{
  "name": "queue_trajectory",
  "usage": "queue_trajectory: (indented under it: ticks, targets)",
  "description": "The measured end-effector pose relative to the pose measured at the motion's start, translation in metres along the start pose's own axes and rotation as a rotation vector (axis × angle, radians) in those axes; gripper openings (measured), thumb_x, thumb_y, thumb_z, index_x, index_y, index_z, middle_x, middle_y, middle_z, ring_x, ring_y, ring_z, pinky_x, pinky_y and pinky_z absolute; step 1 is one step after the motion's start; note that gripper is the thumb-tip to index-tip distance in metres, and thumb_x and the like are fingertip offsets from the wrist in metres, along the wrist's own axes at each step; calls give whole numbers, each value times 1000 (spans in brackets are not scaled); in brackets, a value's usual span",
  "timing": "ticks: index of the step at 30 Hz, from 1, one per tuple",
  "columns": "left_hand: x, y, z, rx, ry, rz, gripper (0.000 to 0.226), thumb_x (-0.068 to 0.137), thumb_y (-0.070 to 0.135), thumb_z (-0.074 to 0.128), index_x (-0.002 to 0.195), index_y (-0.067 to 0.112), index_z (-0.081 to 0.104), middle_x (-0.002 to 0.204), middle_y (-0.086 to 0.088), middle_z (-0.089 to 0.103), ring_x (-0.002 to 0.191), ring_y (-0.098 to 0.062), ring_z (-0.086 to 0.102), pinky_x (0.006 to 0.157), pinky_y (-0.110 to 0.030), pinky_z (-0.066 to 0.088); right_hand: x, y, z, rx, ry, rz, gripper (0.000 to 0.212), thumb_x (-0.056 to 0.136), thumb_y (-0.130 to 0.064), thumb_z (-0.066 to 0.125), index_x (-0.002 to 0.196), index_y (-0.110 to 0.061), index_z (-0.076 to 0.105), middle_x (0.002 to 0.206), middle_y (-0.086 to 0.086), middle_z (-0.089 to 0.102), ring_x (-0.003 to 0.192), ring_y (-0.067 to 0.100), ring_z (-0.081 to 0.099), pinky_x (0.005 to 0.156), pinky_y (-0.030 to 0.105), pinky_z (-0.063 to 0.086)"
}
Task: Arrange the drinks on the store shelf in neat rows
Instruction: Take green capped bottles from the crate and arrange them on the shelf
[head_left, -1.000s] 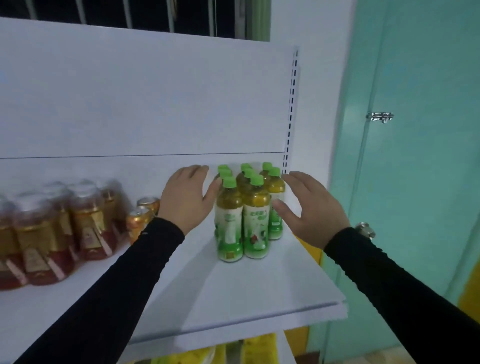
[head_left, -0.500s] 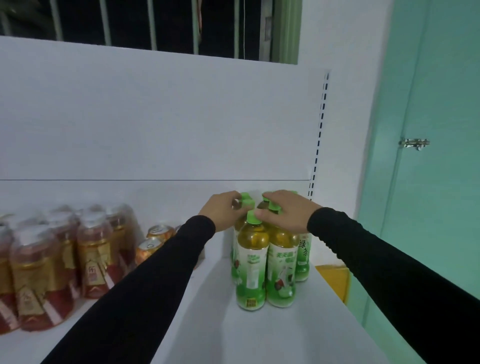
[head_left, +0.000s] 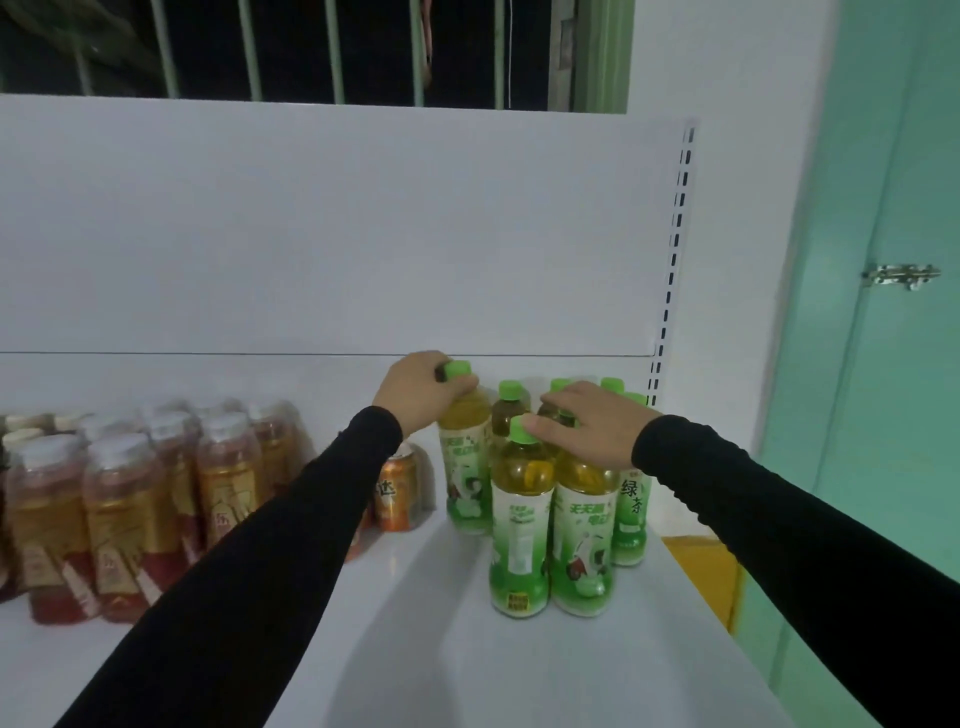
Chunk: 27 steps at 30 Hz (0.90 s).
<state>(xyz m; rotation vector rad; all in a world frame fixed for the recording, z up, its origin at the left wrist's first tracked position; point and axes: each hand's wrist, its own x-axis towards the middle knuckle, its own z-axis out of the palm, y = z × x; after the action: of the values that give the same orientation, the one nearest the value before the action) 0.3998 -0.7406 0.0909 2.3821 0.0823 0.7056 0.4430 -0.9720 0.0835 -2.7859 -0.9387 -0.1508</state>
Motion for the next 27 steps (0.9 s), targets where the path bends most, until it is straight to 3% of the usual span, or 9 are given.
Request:
queue_trajectory:
  ticks: [4,9,13,16,19,21,25,27]
  targets:
    - [-3,13,-30,-6,86,51,33,92,42,67,99,10,69,97,-7,68,92,-22,63,72,-32,48,-1,-4,-9,-10,5,-18,91,82,-82,24,151,-23,33,155,7,36,140,24,36,113,40,32]
    - [-9,36,-58,-165,202,44,35,87,42,73,94,8,71,96,-10,71,93,-26,67,84,-44,54,-6,-32,-19,215,244,-134,96,72,-83,28,148,-26,39,153,-2,41,139,15,37,115,34,29]
    - [-13,54,-72,-340,271,33,35,82,41,80,83,8,69,85,-5,71,82,-22,67,75,-37,54,-6,-65,-20,432,293,-207,95,70,-81,44,147,-25,40,142,-3,52,127,11,49,108,36,41]
    - [-17,65,-81,-463,318,30,38,82,38,81,67,11,59,66,2,55,64,-14,53,61,-24,44,-6,-83,-18,566,248,-230,93,68,-76,60,144,-27,42,133,-6,57,118,10,56,103,37,47]
    - [-16,71,-90,-587,376,4,39,81,39,81,77,7,59,73,-4,52,64,-12,50,56,-18,44,-6,-94,-12,624,224,-237,75,70,-66,72,131,-30,48,119,-12,62,105,8,61,94,35,53]
    - [-17,73,-95,-626,401,1,40,81,42,81,83,7,61,80,-7,54,69,-13,52,60,-19,46,-4,-98,-9,741,236,-219,76,68,-60,78,129,-25,49,116,-9,65,101,9,64,91,36,55]
    - [-19,70,-100,-679,291,23,54,80,56,74,96,5,69,96,-9,72,84,-18,64,83,-35,53,-5,-99,-6,1076,180,-216,79,60,-46,85,126,-16,52,108,1,73,93,15,72,88,40,59]
    - [-22,66,-98,-729,172,18,44,85,55,68,100,14,67,90,-3,71,83,-16,65,82,-35,53,-8,-99,-2,1189,134,-248,69,66,-38,82,124,-13,54,105,5,75,92,20,73,86,40,59]
